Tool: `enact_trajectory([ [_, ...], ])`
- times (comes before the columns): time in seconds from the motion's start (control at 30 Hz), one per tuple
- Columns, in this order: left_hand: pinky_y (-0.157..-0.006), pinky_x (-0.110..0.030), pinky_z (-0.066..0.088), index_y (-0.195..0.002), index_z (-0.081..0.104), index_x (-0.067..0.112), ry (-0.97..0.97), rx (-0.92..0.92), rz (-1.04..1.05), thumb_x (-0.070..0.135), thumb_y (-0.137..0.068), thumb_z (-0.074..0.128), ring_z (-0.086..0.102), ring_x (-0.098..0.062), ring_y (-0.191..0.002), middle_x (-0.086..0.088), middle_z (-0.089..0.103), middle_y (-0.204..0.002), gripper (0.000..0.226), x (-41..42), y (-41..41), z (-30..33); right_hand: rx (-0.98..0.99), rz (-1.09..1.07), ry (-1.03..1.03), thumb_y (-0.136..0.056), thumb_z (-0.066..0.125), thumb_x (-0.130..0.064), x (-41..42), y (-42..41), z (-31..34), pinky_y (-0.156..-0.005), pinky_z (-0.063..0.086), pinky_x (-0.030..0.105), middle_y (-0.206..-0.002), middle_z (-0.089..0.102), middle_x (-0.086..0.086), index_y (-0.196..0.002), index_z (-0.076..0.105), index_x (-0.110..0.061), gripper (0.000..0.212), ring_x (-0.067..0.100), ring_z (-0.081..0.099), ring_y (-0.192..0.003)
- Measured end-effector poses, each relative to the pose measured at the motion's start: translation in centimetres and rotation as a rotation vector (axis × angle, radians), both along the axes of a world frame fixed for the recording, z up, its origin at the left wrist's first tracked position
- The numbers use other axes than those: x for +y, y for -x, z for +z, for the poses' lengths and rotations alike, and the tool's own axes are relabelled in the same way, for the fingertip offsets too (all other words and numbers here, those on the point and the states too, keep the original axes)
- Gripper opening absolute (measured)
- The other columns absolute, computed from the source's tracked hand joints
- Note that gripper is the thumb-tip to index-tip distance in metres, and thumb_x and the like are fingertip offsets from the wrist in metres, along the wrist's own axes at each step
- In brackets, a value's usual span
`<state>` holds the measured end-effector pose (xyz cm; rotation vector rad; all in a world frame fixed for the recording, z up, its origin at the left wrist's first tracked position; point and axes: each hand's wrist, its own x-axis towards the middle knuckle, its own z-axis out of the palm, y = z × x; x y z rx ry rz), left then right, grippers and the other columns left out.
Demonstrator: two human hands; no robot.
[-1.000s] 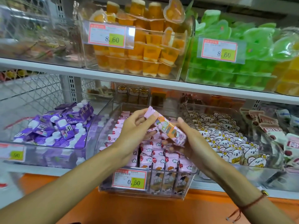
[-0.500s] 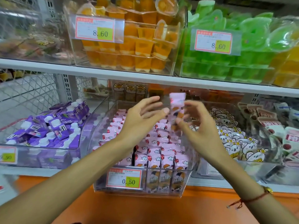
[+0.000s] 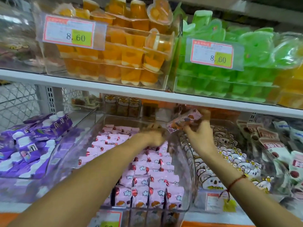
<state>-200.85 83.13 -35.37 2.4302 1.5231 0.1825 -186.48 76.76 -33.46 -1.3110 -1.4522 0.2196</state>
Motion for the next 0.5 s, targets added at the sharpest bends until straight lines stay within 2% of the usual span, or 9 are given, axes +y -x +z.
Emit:
enact_trajectory([
  [0.07, -0.109, -0.046, 0.031, -0.131, 0.046, 0.022, -0.073, 0.055, -0.024, 0.037, -0.1, 0.031, 0.034, -0.031, -0.132, -0.011, 0.039, -0.142, 0.037, 0.1, 0.2, -0.3, -0.081, -0.033, 0.004, -0.087, 0.064, -0.013, 1.0, -0.1, -0.2, -0.066, 0.044, 0.029, -0.077, 0.062, 0.001, -0.113, 0.032, -0.019, 0.042, 0.031, 0.065, -0.083],
  [0.1, -0.11, -0.046, 0.029, -0.135, 0.043, 0.025, -0.091, 0.064, -0.048, 0.038, -0.099, 0.032, 0.031, -0.031, -0.134, -0.01, 0.035, -0.146, 0.039, 0.0, 0.4, -0.2, -0.114, -0.047, 0.011, -0.088, 0.063, -0.012, 1.5, -0.2, -0.3, -0.061, 0.042, 0.028, -0.073, 0.061, 0.001, -0.119, 0.029, -0.017, 0.046, 0.032, 0.064, -0.078],
  [0.17, -0.106, -0.04, 0.032, -0.135, 0.043, 0.027, -0.094, 0.028, -0.114, 0.037, -0.099, 0.035, 0.037, -0.03, -0.129, -0.01, 0.039, -0.144, 0.039, -0.2, 1.0, 0.1, -0.174, -0.074, 0.046, -0.088, 0.061, -0.012, 2.1, -0.3, -0.4, -0.059, 0.045, 0.032, -0.072, 0.063, 0.011, -0.133, 0.022, -0.011, 0.06, 0.033, 0.061, -0.068],
  [0.23, -0.101, -0.035, 0.036, -0.134, 0.047, 0.026, -0.074, -0.022, -0.174, 0.035, -0.099, 0.036, 0.044, -0.028, -0.121, -0.01, 0.047, -0.139, 0.037, -0.6, 1.7, 0.3, -0.253, -0.067, 0.103, -0.087, 0.06, -0.01, 2.6, -0.1, -0.4, -0.059, 0.045, 0.033, -0.076, 0.064, 0.019, -0.13, 0.027, -0.007, 0.054, 0.034, 0.059, -0.066],
  [0.27, -0.103, -0.035, 0.034, -0.135, 0.047, 0.026, -0.077, -0.022, -0.194, 0.036, -0.1, 0.036, 0.042, -0.027, -0.124, -0.009, 0.046, -0.14, 0.038, -0.8, 1.9, 0.3, -0.286, -0.047, 0.127, -0.086, 0.06, -0.008, 2.8, 0.1, -0.3, -0.059, 0.046, 0.035, -0.081, 0.064, 0.02, -0.126, 0.032, -0.007, 0.049, 0.035, 0.059, -0.068],
  [0.37, -0.11, -0.035, 0.017, -0.142, 0.039, 0.031, -0.101, 0.048, -0.209, 0.04, -0.101, 0.03, 0.025, -0.026, -0.138, -0.004, 0.031, -0.153, 0.043, -1.5, 2.6, -0.2, -0.42, 0.055, 0.228, -0.08, 0.065, -0.009, 3.7, 1.1, -0.1, -0.068, 0.053, 0.044, -0.094, 0.064, 0.016, -0.132, 0.031, -0.013, 0.062, 0.035, 0.062, -0.079],
  [0.43, -0.113, -0.042, 0.021, -0.143, 0.037, 0.034, -0.117, 0.043, -0.19, 0.042, -0.101, 0.027, 0.026, -0.029, -0.138, -0.003, 0.032, -0.153, 0.043, -1.7, 2.8, -0.8, -0.541, 0.103, 0.302, -0.078, 0.07, -0.015, 4.5, 1.7, 0.2, -0.073, 0.054, 0.044, -0.103, 0.064, 0.015, -0.125, 0.041, -0.015, 0.056, 0.034, 0.063, -0.086],
  [0.5, -0.106, -0.04, 0.032, -0.14, 0.044, 0.032, -0.144, -0.035, -0.175, 0.039, -0.101, 0.029, 0.037, -0.029, -0.13, -0.005, 0.043, -0.145, 0.042, -2.0, 3.1, -1.1, -0.675, 0.112, 0.362, -0.079, 0.07, -0.024, 5.1, 1.9, 0.6, -0.08, 0.052, 0.037, -0.111, 0.064, 0.012, -0.117, 0.054, -0.013, 0.043, 0.03, 0.061, -0.095],
])
